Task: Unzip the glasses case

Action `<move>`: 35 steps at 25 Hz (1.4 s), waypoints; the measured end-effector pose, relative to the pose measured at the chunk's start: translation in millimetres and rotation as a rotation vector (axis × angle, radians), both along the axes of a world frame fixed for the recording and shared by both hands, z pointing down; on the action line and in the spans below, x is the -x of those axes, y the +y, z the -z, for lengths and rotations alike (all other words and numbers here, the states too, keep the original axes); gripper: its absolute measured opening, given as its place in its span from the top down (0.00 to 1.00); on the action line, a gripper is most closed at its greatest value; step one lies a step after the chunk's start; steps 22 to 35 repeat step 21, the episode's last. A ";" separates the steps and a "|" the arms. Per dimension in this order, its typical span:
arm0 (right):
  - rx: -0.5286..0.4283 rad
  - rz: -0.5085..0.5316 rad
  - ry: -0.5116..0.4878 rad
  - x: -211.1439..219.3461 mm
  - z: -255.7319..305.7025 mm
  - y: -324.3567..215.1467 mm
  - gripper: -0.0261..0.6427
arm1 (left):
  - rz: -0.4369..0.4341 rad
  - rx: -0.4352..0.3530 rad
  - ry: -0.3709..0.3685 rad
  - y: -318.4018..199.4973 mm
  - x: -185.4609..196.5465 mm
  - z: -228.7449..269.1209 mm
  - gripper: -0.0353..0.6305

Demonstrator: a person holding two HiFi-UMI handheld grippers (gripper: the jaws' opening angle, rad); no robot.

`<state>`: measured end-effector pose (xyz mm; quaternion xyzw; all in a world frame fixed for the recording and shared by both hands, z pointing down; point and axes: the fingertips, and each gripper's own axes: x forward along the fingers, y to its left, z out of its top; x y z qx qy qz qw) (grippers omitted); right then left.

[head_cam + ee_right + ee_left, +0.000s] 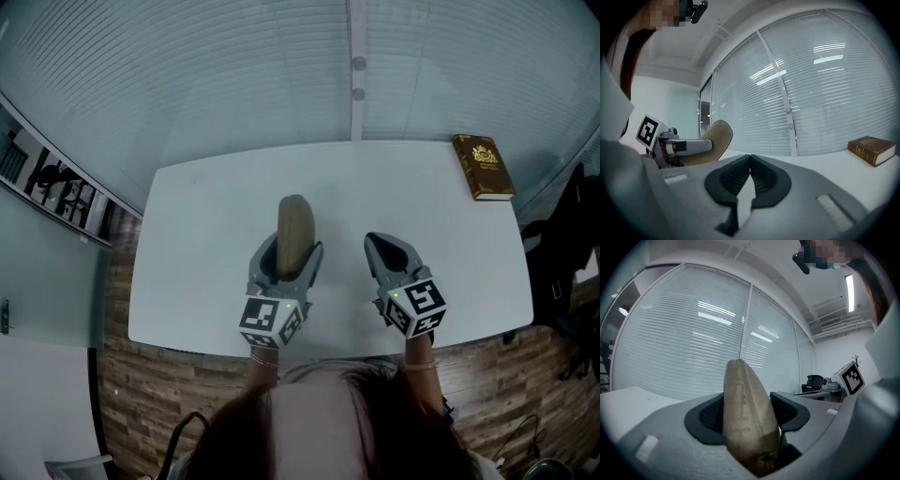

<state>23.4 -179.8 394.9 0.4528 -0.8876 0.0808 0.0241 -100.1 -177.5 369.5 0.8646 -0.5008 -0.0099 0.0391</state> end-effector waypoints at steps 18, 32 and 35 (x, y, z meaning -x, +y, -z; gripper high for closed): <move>0.005 -0.006 0.016 -9.4 -4.7 -24.4 0.96 | -0.017 0.022 0.017 -27.8 -10.4 -4.7 0.51; 0.003 -0.008 0.016 -10.2 -5.6 -26.1 0.96 | -0.023 0.024 0.020 -30.0 -12.2 -5.9 0.51; 0.003 -0.008 0.016 -10.2 -5.6 -26.1 0.96 | -0.023 0.024 0.020 -30.0 -12.2 -5.9 0.51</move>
